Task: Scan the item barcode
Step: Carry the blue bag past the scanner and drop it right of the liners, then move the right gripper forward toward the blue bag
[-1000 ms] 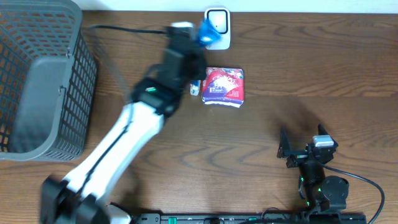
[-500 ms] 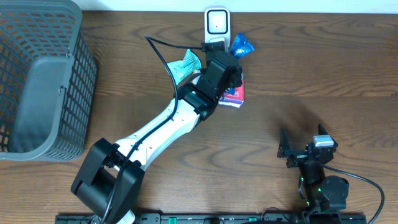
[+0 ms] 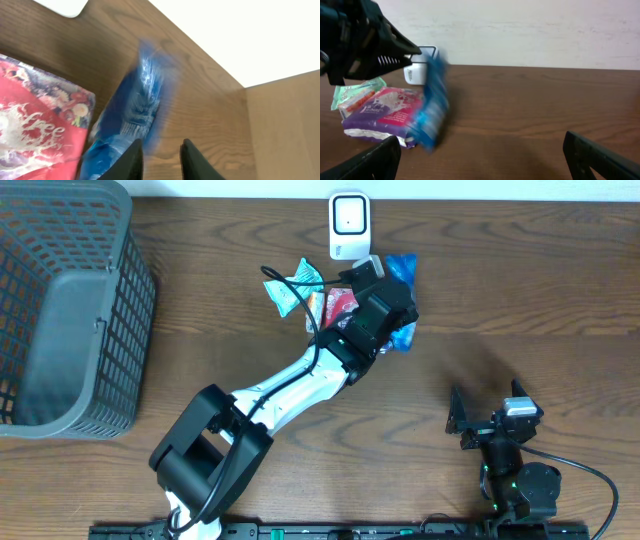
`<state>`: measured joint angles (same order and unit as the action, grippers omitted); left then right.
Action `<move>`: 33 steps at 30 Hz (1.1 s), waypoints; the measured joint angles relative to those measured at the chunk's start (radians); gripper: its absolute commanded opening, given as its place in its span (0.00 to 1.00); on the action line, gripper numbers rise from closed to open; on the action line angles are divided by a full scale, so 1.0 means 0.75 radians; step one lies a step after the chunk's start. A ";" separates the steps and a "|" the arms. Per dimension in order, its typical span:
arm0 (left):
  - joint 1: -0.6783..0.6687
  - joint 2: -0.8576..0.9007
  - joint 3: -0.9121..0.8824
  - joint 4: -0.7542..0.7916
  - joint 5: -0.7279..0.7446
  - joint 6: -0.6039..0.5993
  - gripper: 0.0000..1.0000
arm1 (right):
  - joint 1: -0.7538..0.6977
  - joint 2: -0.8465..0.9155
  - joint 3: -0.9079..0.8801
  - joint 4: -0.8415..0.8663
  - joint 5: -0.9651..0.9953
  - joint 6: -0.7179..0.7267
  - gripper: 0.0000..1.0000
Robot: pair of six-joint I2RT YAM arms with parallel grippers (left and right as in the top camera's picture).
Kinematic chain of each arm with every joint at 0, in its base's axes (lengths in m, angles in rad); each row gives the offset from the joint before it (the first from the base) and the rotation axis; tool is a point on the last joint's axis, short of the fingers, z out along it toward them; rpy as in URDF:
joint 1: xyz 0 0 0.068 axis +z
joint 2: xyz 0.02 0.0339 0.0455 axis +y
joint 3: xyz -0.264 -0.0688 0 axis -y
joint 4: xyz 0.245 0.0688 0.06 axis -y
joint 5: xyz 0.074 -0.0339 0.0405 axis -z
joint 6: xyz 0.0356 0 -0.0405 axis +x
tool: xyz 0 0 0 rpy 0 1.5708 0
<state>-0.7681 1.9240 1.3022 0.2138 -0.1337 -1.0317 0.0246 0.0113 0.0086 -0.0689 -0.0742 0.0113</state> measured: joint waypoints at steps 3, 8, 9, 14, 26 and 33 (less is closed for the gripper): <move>0.003 0.009 0.000 0.005 -0.002 0.025 0.52 | 0.000 0.000 0.000 0.000 0.000 0.000 0.99; 0.007 -0.003 0.000 0.022 0.000 0.189 0.53 | 0.000 0.000 0.000 0.000 0.000 0.000 0.99; 0.008 -0.020 0.000 0.012 0.001 0.243 0.54 | 0.000 0.000 0.000 0.000 0.000 0.000 0.99; 0.030 -0.305 0.012 -0.282 -0.011 0.578 0.62 | 0.000 0.002 0.000 0.002 0.001 0.000 0.99; 0.375 -0.839 0.022 -1.371 -0.175 0.792 1.00 | 0.000 0.001 -0.001 0.002 0.000 0.000 0.99; 0.673 -0.849 0.022 -1.583 -0.189 0.742 0.98 | 0.000 0.001 -0.001 0.002 0.000 0.000 0.99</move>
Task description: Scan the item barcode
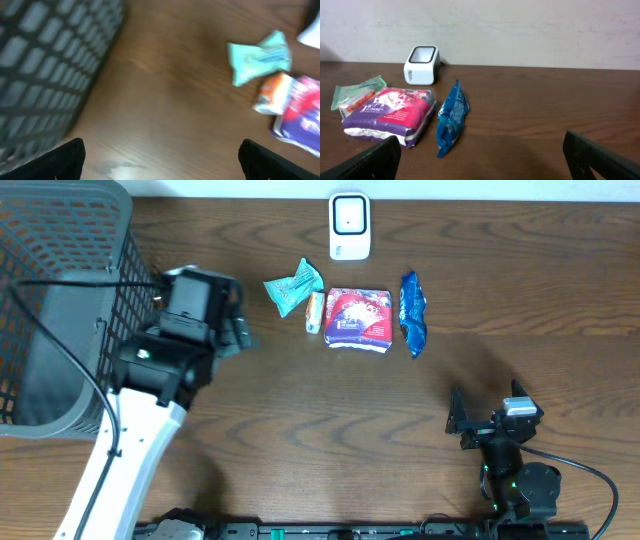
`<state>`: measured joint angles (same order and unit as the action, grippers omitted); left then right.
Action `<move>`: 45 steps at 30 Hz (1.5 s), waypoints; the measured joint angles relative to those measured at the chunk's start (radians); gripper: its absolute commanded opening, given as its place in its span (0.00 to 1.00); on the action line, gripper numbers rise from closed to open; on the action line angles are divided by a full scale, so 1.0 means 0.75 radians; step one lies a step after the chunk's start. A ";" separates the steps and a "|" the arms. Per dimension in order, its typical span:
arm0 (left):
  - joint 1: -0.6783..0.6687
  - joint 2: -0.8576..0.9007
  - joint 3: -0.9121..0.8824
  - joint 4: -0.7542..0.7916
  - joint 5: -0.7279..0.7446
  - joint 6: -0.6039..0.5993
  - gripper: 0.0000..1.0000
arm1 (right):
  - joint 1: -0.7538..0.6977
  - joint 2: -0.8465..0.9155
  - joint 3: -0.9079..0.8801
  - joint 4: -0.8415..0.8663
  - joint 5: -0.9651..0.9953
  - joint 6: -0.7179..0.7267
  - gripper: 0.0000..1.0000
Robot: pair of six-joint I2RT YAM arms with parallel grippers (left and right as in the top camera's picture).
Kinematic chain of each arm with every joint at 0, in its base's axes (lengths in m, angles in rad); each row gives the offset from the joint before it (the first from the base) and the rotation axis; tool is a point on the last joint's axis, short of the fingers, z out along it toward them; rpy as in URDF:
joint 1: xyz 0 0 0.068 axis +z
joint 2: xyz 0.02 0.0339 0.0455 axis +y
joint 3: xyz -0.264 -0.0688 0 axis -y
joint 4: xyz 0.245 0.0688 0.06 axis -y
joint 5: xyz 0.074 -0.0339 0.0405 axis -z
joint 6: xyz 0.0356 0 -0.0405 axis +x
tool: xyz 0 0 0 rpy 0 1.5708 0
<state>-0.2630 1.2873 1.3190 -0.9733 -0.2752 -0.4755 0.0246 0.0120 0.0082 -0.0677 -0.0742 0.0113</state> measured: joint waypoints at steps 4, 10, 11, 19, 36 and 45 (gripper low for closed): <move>0.076 0.038 0.000 -0.019 0.050 -0.020 0.98 | 0.000 0.000 0.000 0.000 0.000 0.000 0.99; 0.083 0.077 -0.001 -0.021 0.087 -0.029 0.98 | 0.000 0.000 -0.002 0.065 -0.001 0.004 0.99; 0.083 0.078 -0.001 -0.021 0.090 -0.029 0.98 | 0.000 0.002 -0.003 0.122 -0.027 0.038 0.99; 0.083 0.078 0.000 -0.021 0.090 -0.030 0.98 | -0.001 0.000 -0.002 0.611 -0.391 0.520 0.99; 0.084 0.079 -0.002 -0.020 0.090 -0.030 0.98 | -0.004 1.366 1.487 -0.868 -0.366 0.100 0.99; 0.084 0.081 -0.002 -0.022 0.091 -0.030 0.98 | 0.002 2.066 1.747 -0.863 -0.627 0.135 0.92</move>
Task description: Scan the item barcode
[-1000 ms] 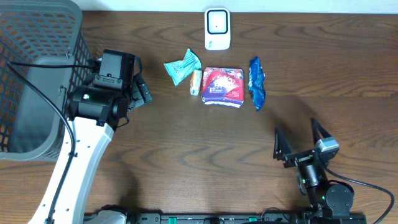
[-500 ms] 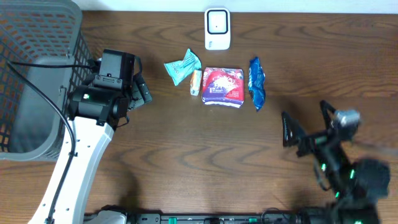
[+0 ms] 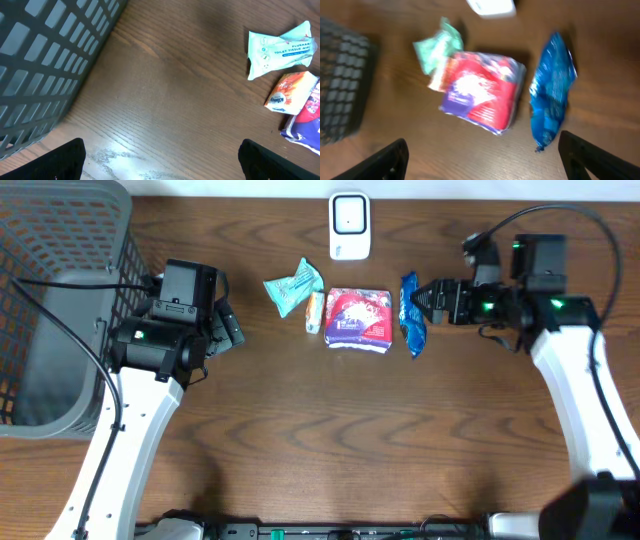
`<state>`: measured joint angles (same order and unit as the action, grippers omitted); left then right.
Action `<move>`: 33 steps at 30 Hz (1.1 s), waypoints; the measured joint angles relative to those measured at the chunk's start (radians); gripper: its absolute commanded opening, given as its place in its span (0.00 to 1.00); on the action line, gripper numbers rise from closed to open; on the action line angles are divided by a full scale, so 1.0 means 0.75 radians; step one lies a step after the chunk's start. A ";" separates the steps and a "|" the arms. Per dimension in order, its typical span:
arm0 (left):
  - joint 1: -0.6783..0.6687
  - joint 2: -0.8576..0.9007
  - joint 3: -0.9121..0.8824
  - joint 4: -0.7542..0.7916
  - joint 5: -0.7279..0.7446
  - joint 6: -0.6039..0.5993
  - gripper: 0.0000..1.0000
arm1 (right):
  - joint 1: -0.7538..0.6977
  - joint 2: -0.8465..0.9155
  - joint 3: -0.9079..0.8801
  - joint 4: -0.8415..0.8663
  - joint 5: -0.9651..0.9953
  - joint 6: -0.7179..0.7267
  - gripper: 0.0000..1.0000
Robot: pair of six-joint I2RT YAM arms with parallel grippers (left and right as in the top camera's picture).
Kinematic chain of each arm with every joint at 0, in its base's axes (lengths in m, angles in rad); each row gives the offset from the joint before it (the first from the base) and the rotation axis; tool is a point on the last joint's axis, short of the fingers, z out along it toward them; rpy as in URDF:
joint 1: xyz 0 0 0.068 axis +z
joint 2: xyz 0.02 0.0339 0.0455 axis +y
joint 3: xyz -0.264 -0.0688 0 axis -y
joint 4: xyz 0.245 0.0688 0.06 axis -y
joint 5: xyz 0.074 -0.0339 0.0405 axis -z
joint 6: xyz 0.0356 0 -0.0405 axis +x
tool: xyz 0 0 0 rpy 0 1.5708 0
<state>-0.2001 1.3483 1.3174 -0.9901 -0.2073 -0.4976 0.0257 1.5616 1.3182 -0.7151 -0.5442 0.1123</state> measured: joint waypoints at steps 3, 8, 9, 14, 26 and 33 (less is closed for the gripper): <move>0.000 0.000 0.000 -0.002 0.000 0.000 0.98 | 0.029 0.141 0.089 -0.139 0.146 0.026 0.92; 0.000 0.000 0.000 -0.001 -0.001 0.000 0.98 | 0.103 0.336 0.314 -0.236 0.366 0.048 0.83; 0.000 0.000 0.000 -0.001 0.000 0.000 0.98 | 0.116 0.363 0.336 -0.227 0.397 0.050 0.83; 0.000 0.000 0.000 -0.001 0.000 0.000 0.98 | 0.164 0.546 0.358 -0.109 0.499 0.076 0.79; 0.000 0.000 0.000 -0.001 0.000 0.000 0.98 | 0.174 0.823 0.358 0.057 0.594 0.116 0.63; 0.000 0.000 0.000 -0.001 -0.001 0.000 0.98 | 0.202 0.851 0.380 0.036 0.617 0.102 0.01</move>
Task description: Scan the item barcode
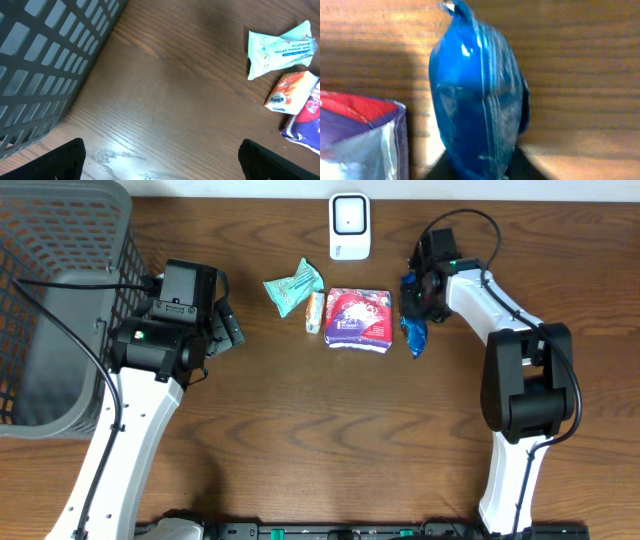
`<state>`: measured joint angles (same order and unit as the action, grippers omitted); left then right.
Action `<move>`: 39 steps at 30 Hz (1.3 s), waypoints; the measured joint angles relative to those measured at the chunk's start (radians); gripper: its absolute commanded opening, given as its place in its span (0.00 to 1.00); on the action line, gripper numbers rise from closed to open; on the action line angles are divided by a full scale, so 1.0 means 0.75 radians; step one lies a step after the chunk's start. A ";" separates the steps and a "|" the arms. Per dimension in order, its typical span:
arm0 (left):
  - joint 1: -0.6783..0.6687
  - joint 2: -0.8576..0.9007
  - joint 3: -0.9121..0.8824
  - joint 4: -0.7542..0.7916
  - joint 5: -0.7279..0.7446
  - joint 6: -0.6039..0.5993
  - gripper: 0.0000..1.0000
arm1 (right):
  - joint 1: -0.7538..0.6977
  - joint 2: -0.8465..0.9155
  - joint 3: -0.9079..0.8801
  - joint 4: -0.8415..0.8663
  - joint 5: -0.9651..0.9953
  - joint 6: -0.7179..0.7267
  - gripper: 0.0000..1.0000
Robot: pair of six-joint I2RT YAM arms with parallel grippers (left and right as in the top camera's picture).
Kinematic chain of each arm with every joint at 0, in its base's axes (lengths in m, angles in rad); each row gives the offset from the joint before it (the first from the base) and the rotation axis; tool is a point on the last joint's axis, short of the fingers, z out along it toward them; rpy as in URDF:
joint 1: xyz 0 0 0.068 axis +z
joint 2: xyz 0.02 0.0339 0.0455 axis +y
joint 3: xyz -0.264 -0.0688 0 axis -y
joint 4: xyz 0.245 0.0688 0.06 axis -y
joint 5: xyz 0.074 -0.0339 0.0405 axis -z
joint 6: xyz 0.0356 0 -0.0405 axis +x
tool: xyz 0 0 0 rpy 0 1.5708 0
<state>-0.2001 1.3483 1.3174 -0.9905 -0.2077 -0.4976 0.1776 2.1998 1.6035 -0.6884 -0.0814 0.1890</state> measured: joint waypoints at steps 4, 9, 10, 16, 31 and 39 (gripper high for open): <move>0.000 0.000 0.000 0.001 0.001 0.000 0.98 | 0.008 0.010 0.065 -0.129 0.052 -0.002 0.01; 0.000 0.000 0.000 0.000 0.001 0.000 0.98 | 0.013 0.048 0.263 -0.404 0.297 0.007 0.01; 0.000 0.000 0.000 0.000 0.001 0.000 0.98 | 0.015 0.048 0.315 -0.451 0.376 0.016 0.01; 0.000 0.000 0.000 0.000 0.001 0.000 0.98 | 0.028 0.048 0.374 -0.512 0.699 0.058 0.01; 0.000 0.000 0.000 0.000 0.000 0.000 0.98 | 0.039 0.198 0.396 -0.559 0.875 0.129 0.82; 0.000 0.000 0.000 0.000 0.001 0.000 0.98 | -0.103 0.149 0.985 -0.922 0.474 0.028 0.90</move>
<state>-0.2001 1.3483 1.3174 -0.9905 -0.2073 -0.4976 0.1001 2.3112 2.3421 -1.3800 0.2741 0.2104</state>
